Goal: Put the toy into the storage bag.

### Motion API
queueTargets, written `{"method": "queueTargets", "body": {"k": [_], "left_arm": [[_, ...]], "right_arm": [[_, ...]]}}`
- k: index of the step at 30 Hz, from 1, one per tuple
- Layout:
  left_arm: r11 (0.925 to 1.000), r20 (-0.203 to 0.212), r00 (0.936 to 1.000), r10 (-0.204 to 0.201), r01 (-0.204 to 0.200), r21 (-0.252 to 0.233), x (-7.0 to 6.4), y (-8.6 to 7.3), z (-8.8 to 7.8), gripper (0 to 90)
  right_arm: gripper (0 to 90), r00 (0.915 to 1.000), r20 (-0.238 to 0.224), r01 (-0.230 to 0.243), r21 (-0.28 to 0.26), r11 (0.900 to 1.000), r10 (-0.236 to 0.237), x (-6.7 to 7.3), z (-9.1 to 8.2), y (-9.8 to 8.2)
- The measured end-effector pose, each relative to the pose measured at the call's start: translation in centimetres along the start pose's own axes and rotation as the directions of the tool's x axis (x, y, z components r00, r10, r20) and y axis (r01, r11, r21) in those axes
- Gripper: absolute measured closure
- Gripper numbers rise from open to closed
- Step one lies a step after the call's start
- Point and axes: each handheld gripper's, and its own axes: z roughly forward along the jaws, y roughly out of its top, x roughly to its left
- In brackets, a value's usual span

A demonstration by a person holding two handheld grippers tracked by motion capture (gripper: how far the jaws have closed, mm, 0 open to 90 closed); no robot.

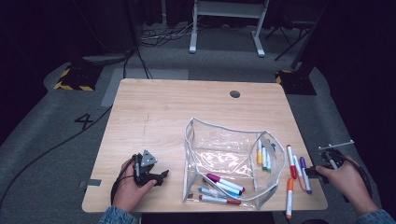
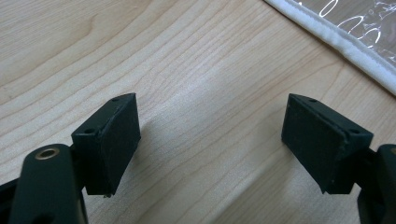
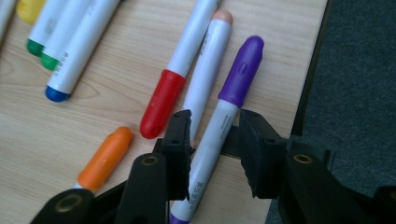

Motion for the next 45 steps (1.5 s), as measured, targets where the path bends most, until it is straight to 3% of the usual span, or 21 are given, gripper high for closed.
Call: {"method": "queueTargets", "body": {"k": [6,9,16,19,22,26,30,31,32,38,39,40,45], "left_arm": [[1.0,0.001,1.0,0.001,-0.001,0.002,0.0,0.0,0.0,19.8],[1.0,0.0,1.0,0.0,0.0,0.0,0.0,0.0,0.0,19.8],[1.0,0.001,1.0,0.0,0.0,0.001,0.0,0.0,0.0,19.8],[1.0,0.001,1.0,0.0,0.0,0.001,0.0,0.0,0.0,19.8],[1.0,0.0,1.0,0.0,0.0,0.0,0.0,0.0,0.0,19.8],[1.0,0.0,1.0,0.0,0.0,0.001,0.0,0.0,0.0,19.8],[1.0,0.0,1.0,0.0,0.0,0.0,0.0,0.0,0.0,19.8],[1.0,0.0,1.0,0.0,0.0,0.0,0.0,0.0,0.0,19.8],[1.0,0.0,1.0,0.0,0.0,0.001,0.0,0.0,0.0,19.8],[1.0,0.0,1.0,0.0,0.0,0.001,0.0,0.0,0.0,19.8],[1.0,0.0,1.0,0.0,0.0,0.001,0.0,0.0,0.0,19.8],[1.0,0.0,1.0,0.0,0.0,0.001,0.0,0.0,0.0,19.8],[1.0,0.0,1.0,0.0,0.0,0.0,0.0,0.0,0.0,19.8]], "right_arm": [[69.1,0.9998,0.005,-0.017,0.03,0.999,0.017,-0.1,1.7,-0.2],[70.9,0.9994,0.033,-0.015,0.035,0.999,0.014,0.0,2.2,-0.1],[76.9,0.9971,0.072,-0.026,0.037,0.999,0.024,0.0,2.3,0.3],[77.0,0.9967,0.066,-0.049,0.037,0.998,0.047,-0.2,2.3,0.3],[77.1,0.9969,0.028,-0.074,0.023,0.997,0.073,-0.3,1.9,0.3],[77.1,0.9979,0.029,-0.059,0.01,0.998,0.058,-0.1,0.8,0.6],[77.1,1.0,0.006,-0.006,-0.047,0.999,0.006,1.0,-2.1,1.4],[77.1,1.0,0.006,-0.006,-0.047,0.999,0.006,1.0,-2.1,1.4],[77.1,0.9997,-0.005,0.024,-0.079,0.997,-0.024,1.9,-3.6,1.9],[77.1,0.9947,-0.028,0.094,-0.147,0.985,-0.099,4.3,-7.3,3.1],[77.1,0.9947,-0.028,0.094,-0.147,0.985,-0.099,4.3,-7.3,3.1],[77.1,0.9907,-0.024,0.128,-0.166,0.978,-0.134,5.2,-8.5,3.6],[77.1,0.9805,-0.024,0.187,-0.196,0.963,-0.195,7.5,-11.2,4.7]]}}
